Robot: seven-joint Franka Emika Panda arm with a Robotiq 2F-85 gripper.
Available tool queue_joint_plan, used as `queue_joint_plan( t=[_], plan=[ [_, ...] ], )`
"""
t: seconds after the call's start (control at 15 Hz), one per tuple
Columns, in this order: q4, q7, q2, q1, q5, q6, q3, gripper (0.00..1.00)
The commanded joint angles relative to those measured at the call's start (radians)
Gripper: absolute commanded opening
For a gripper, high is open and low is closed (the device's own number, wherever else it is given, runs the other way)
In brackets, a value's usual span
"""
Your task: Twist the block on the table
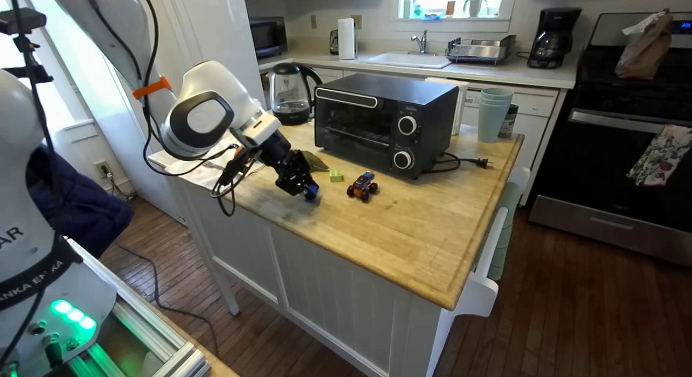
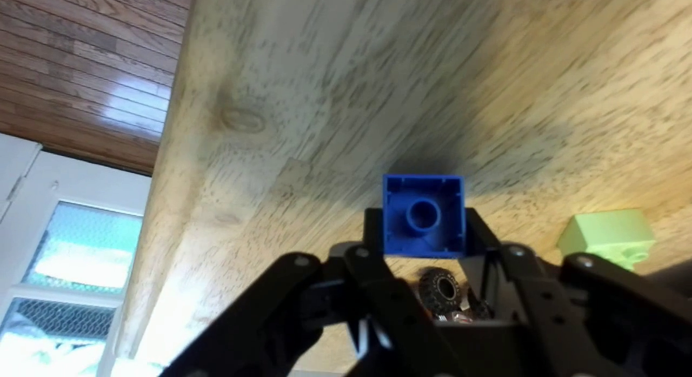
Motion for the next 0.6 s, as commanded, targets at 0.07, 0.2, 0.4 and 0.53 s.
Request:
queue_joint_plan(
  t=[0.07,0.2,0.4,0.53],
  plan=[
    [-0.001,-0.073,0.088,0.028,0.18,0.062,0.051,0.13],
    [0.002,-0.103,0.108,0.036,0.237,0.081,0.071,0.13],
    [0.004,-0.143,0.144,0.061,0.319,0.111,0.09,0.13],
    [0.009,-0.166,0.17,0.068,0.368,0.125,0.11,0.13]
  ],
)
